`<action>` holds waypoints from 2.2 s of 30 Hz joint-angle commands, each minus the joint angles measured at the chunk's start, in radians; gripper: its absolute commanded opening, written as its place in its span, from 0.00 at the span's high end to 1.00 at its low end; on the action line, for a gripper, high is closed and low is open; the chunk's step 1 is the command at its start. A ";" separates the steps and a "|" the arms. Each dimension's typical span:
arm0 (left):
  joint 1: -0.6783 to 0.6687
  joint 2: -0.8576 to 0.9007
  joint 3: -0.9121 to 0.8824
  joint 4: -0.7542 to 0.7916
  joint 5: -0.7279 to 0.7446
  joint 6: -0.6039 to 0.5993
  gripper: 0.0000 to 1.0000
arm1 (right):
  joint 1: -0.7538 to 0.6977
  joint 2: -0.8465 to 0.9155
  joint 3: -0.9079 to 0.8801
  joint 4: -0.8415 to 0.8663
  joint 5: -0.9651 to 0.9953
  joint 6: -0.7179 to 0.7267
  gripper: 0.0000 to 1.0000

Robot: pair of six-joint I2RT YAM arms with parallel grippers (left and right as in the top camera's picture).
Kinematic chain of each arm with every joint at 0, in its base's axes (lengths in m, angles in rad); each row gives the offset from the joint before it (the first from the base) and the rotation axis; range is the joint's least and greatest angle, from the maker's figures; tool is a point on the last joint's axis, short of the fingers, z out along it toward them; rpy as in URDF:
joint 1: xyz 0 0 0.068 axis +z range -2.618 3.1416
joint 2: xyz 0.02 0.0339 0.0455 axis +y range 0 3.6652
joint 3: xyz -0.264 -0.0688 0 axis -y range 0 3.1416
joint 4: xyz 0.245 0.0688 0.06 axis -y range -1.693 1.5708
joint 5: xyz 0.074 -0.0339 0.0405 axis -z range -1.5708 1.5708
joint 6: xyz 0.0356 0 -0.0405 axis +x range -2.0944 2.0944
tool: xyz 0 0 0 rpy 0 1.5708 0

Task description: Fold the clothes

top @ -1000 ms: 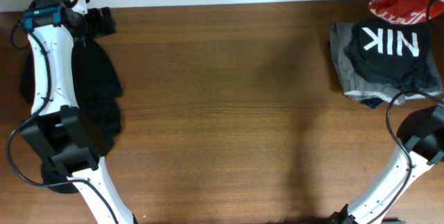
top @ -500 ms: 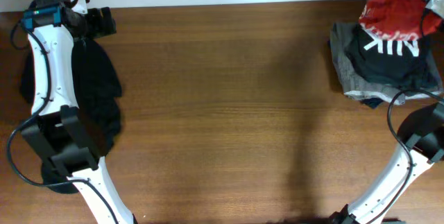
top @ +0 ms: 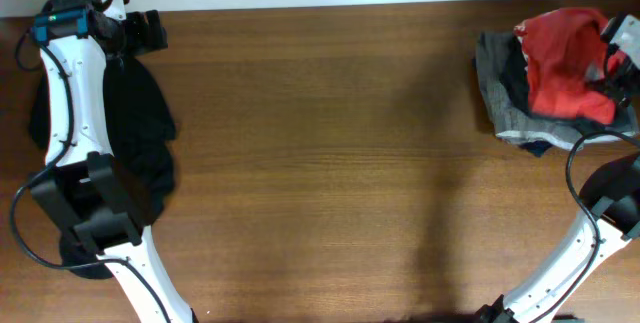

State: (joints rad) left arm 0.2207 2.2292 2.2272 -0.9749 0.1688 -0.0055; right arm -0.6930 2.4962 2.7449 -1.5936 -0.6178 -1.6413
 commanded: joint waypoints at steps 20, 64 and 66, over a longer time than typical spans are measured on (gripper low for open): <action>0.000 -0.019 -0.009 0.005 0.030 -0.011 0.01 | 0.000 -0.061 0.113 0.042 -0.236 0.996 0.02; 0.000 -0.019 -0.009 0.032 -0.046 -0.009 0.01 | 0.247 -0.019 -0.563 0.657 0.551 1.762 0.96; 0.000 -0.019 -0.009 0.032 -0.046 -0.009 0.01 | 0.254 -0.019 -0.661 0.719 0.544 1.762 0.96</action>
State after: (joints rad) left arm 0.2207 2.2292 2.2272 -0.9443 0.1299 -0.0055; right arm -0.4618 2.4634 2.2364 -0.8970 -0.0235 0.1097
